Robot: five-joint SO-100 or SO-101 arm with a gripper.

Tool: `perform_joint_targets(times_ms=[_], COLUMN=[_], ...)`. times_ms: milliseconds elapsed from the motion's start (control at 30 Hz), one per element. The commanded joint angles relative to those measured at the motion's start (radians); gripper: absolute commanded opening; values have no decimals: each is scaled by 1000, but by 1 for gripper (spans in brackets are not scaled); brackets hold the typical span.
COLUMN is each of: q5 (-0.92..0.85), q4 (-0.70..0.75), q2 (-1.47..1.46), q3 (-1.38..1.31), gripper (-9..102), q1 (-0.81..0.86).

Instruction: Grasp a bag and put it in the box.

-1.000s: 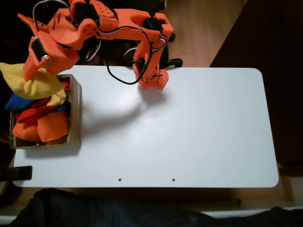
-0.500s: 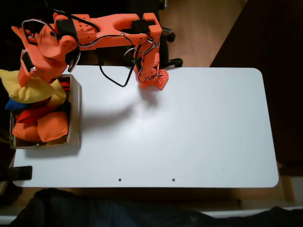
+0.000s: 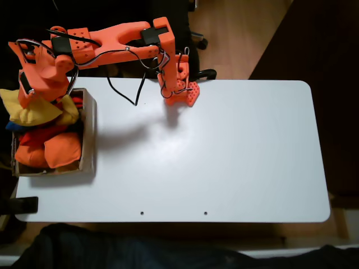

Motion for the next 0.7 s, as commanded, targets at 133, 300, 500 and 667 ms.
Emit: perform_joint_targets(times_ms=[133,300,500,667], q5=[-15,-15,-9,-17], q4=[-35,-37,-20,-21], q2=[2,8,35,77], q3=[-84,-83,-71,-23], gripper=[12,12,12,12], q1=[15,9,-9,-28])
